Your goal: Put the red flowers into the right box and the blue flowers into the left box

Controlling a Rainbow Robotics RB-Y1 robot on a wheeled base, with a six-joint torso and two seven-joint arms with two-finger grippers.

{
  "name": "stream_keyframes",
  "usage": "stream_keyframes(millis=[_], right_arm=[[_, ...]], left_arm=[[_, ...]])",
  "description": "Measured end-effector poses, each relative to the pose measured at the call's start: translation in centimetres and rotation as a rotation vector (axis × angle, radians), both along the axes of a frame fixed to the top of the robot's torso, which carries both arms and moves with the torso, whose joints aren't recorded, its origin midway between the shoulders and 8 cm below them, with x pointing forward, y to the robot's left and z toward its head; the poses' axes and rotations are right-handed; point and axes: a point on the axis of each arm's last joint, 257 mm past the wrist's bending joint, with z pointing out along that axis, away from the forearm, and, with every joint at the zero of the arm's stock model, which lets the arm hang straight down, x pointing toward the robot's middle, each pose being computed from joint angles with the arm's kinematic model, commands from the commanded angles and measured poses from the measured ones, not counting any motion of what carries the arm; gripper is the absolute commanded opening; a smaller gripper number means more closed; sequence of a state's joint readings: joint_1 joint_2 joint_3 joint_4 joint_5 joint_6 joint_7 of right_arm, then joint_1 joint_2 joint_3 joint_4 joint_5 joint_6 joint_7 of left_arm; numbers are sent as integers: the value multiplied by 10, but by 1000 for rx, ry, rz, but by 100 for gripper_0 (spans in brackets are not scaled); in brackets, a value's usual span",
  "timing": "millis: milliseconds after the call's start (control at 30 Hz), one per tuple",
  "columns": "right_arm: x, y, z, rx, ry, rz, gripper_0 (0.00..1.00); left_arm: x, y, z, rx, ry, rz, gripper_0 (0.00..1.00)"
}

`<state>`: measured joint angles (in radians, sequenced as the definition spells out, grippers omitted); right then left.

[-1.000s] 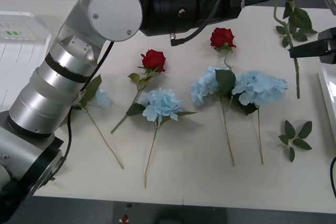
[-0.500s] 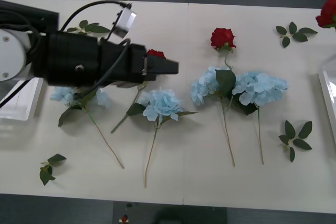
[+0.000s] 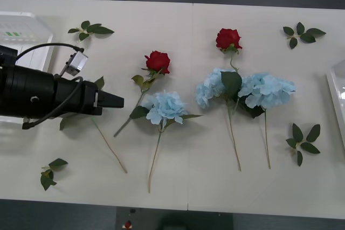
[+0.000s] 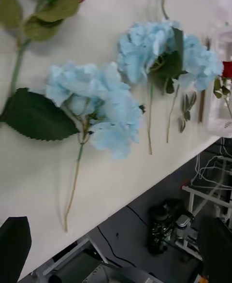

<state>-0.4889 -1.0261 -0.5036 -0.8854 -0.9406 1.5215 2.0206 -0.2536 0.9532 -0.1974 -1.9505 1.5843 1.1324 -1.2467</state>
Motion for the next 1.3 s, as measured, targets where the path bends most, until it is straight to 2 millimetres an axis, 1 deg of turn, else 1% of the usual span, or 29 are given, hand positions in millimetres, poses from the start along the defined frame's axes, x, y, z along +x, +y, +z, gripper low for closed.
stream_keyframes(millis=[133,200,300,333,367,400,433,467,500,567,667,733,767,833,900,967,1033,1167,1233,1300], right_arm=[[-6,-17,-21,-39,37,-44,0],[-11,-20,-32,-45,66,-52,0],[-19,-23,-41,-50,86,-61,0],[-21,-27,-44,-57,85,-69,3],[-23,-31,-46,-65,82,-77,12],[-25,-34,-49,-72,83,-84,44],[-28,-37,-52,-75,87,-90,79],[-31,-39,-55,-79,91,-94,91],[-33,-42,-57,-84,91,-99,100],[-35,-47,-59,-95,88,-109,100],[-36,-48,-61,-97,89,-111,100],[-34,-43,-59,-86,86,-103,100],[-33,-38,-57,-72,84,-91,100],[-29,-19,-51,-29,78,-48,100],[-22,1,-42,7,65,3,100],[-15,27,-34,53,49,70,100],[-11,52,-28,95,44,135,100],[-9,94,-20,147,52,246,100],[-8,112,-17,170,64,265,100],[-6,137,-16,215,68,278,100]], left_arm=[[18,38,-22,75,18,83,100],[23,54,-30,86,46,126,100],[31,76,-43,89,92,191,100],[33,81,-46,89,107,212,100],[35,86,-49,88,118,227,100],[36,91,-53,91,128,243,100],[38,97,-56,97,134,257,100],[40,103,-60,107,137,270,100],[41,109,-63,117,140,283,100],[45,120,-70,141,142,305,100],[51,132,-82,187,150,322,100],[56,137,-92,227,162,324,100],[59,139,-96,248,167,326,100],[65,143,-103,283,175,326,100],[72,145,-105,302,178,330,100],[81,144,-105,303,177,346,100],[89,141,-105,291,178,362,100],[98,133,-111,282,172,376,100],[100,130,-116,297,161,373,100],[102,128,-121,318,150,369,100]])
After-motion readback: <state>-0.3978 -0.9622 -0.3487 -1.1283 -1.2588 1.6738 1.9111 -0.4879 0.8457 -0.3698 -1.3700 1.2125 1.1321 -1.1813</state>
